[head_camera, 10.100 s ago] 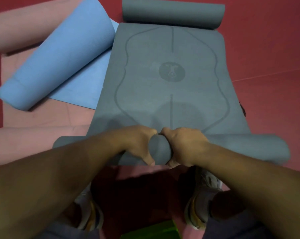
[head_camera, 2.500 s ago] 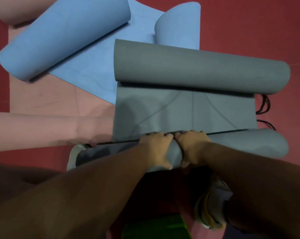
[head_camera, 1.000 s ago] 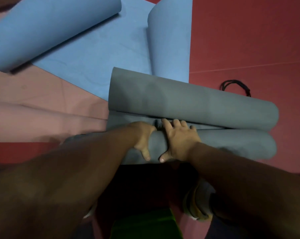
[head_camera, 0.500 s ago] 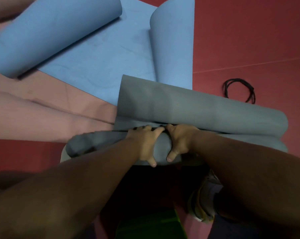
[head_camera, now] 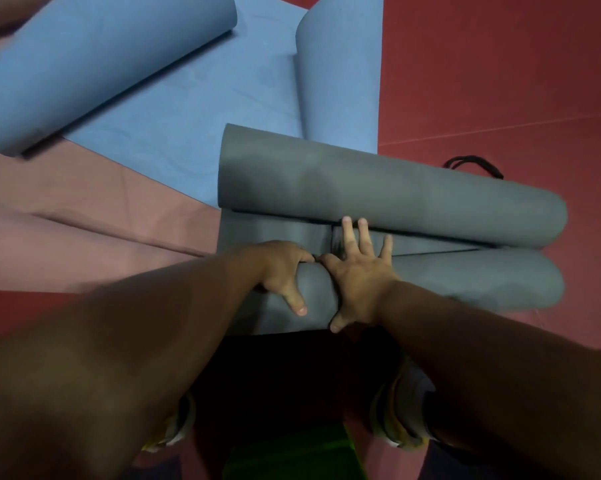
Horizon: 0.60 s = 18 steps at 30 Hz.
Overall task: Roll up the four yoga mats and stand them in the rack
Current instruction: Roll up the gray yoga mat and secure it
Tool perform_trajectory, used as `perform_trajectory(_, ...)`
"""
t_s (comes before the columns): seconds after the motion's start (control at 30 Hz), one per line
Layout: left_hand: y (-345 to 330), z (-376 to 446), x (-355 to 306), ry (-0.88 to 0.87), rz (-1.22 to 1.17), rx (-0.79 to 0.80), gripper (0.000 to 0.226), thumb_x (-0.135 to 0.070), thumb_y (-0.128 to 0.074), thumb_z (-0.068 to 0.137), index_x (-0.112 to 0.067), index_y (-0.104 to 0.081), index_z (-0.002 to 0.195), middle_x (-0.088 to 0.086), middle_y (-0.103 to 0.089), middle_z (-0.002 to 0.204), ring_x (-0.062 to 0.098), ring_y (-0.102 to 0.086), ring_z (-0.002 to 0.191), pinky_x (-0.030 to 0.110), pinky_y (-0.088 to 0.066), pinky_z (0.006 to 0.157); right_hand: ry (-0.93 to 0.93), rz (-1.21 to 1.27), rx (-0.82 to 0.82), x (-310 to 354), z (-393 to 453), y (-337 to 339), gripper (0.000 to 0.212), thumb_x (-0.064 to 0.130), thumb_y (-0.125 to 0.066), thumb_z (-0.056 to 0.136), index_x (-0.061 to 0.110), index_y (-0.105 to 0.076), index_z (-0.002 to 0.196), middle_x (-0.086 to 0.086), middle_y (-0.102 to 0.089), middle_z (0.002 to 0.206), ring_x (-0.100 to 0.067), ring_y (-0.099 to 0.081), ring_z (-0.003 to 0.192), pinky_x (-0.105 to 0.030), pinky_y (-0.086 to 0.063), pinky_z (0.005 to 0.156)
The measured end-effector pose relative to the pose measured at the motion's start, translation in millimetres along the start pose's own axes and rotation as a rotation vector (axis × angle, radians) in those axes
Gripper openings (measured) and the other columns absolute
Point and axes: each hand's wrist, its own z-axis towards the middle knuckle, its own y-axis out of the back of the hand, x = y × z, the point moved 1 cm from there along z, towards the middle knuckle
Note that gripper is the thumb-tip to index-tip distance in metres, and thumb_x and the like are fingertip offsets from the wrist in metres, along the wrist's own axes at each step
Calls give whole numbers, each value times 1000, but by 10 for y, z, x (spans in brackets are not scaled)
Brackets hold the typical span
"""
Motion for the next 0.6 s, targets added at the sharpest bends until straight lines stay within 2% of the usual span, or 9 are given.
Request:
perform_trajectory(0.07, -14, 14, 16, 1, -42, 3, 106, -50, -94, 59, -29, -44, 150, -6, -53, 145, 17, -55, 125, 30, -44, 107, 8, -75, -9, 8, 11, 29, 131, 68, -87, 48, 38, -18, 156, -19, 43, 153, -44, 39, 141, -82, 8, 105)
perform_trajectory(0.1, -22, 10, 23, -5, -61, -3, 105, -50, -94, 59, -30, -46, 149, -7, -54, 144, 17, -55, 124, 29, -44, 106, 11, -84, -14, 19, 8, 36, 130, 68, -87, 48, 37, -20, 155, -20, 37, 156, -44, 33, 144, -80, 4, 107)
perform_trajectory(0.17, -62, -4, 33, -16, -82, -30, 101, -48, -95, 59, -30, -49, 147, -8, -57, 141, 15, -57, 122, 27, -44, 104, 12, -61, -24, 34, -2, 26, 125, 66, -88, 48, 36, -27, 153, -20, -2, 161, -41, -3, 148, -70, -14, 112)
perform_trajectory(0.23, -104, -1, 22, -24, -89, -55, 99, -44, -95, 62, -28, -48, 147, -7, -58, 141, 16, -57, 123, 27, -44, 104, 25, -3, -36, 32, -7, 4, 118, 64, -89, 48, 34, -35, 149, -10, -36, 141, -33, -30, 133, -59, -27, 110)
perform_trajectory(0.3, -150, 7, -1, -25, -89, -91, 101, -43, -94, 62, -28, -45, 149, -2, -57, 144, 19, -56, 125, 32, -45, 106, 23, 40, -38, 15, 21, 24, 113, 61, -90, 48, 31, -41, 145, -6, -46, 134, -31, -38, 129, -58, -29, 111)
perform_trajectory(0.4, -274, -12, -39, 50, 145, -178, 133, -61, -90, 49, -33, -19, 158, 9, -43, 151, 31, -46, 135, 47, -42, 109, 9, 98, -44, -39, 87, 105, 105, 55, -90, 49, 29, -44, 139, -1, -56, 134, -28, -47, 130, -67, -21, 114)
perform_trajectory(0.47, -436, -58, -87, 129, 326, -254, 144, -64, -89, 47, -32, -5, 159, 11, -38, 150, 33, -41, 135, 50, -38, 107, 1, 146, -34, -36, 98, 80, 104, 53, -89, 53, 26, -37, 139, -2, -53, 142, -26, -43, 137, -72, -12, 114)
perform_trajectory(0.5, -516, -66, -99, 144, 366, -292, 143, -62, -90, 48, -32, -4, 158, 10, -39, 148, 32, -42, 133, 50, -36, 105, -8, 135, -21, -6, 87, 43, 108, 55, -88, 57, 24, -32, 143, -8, -41, 153, -27, -32, 145, -75, -9, 113)
perform_trajectory(0.6, -540, -24, -60, 118, 338, -357, 131, -60, -89, 48, -37, -15, 154, 6, -49, 142, 30, -51, 125, 45, -40, 100, -30, 22, 1, 60, 52, -76, 133, 60, -87, 56, 19, -11, 157, -22, 21, 163, -36, 20, 152, -81, -2, 108)
